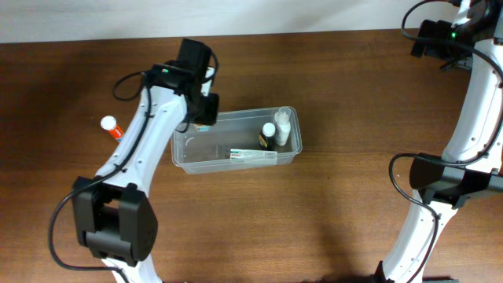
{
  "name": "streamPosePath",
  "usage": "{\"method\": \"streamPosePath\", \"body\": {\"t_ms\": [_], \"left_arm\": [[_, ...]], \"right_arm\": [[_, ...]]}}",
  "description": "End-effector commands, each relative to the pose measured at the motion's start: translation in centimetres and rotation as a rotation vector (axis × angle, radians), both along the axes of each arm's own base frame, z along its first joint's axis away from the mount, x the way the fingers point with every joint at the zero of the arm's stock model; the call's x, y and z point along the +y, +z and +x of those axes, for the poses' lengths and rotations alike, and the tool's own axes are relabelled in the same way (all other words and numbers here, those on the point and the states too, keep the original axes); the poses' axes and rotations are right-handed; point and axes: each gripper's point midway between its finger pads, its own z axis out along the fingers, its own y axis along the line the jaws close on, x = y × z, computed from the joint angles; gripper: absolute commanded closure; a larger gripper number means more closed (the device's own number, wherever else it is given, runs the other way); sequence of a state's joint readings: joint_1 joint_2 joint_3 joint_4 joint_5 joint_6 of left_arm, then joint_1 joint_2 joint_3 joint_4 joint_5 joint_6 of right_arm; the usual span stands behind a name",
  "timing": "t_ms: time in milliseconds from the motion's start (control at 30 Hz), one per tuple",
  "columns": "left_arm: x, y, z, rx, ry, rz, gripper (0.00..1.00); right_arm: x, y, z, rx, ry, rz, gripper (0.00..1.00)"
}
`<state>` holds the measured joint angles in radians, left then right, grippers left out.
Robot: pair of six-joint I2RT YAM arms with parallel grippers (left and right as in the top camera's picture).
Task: Pack container
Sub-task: 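Lift the jar and carry it right over the container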
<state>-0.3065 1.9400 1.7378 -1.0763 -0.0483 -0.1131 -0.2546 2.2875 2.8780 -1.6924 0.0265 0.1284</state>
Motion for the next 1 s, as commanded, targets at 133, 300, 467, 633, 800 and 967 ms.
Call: {"method": "streamPosePath", "body": {"t_ms": [133,300,467,633,800,967], "left_arm": [[-3.2,-1.8,-0.2,0.026,-0.077,0.004,0.68],[-4.0,-3.8,-0.4,0.066,-0.095,0.018,0.68],[-4.0,-5.5,-0.3,0.095,-0.094,0.028,0.68],[-4.0,-7.3,-0.3,0.127,-0.094,0.04,0.68],[-3.9,-8.3,-0.4,0.15,-0.094,0.048,0.68],[-3.9,-8.4,-0.4,0.152,-0.094,0.048,0.54]], "right_arm": [[-0.1,1.5,-0.6,-0.031,-0.009,-0.014,0.02],[-0.1,1.5,-0.6,-0.031,-0.01,-0.014,0.02],[-0.1,1.5,-0.6,-0.031,-0.01,-0.014,0.02],[-0.1,1.5,-0.5,-0.032,-0.01,-0.014,0.02],[-0.1,1.5,-0.6,-0.031,-0.01,-0.014,0.02],[-0.1,1.5,-0.6,-0.031,-0.01,-0.014,0.02]]}}
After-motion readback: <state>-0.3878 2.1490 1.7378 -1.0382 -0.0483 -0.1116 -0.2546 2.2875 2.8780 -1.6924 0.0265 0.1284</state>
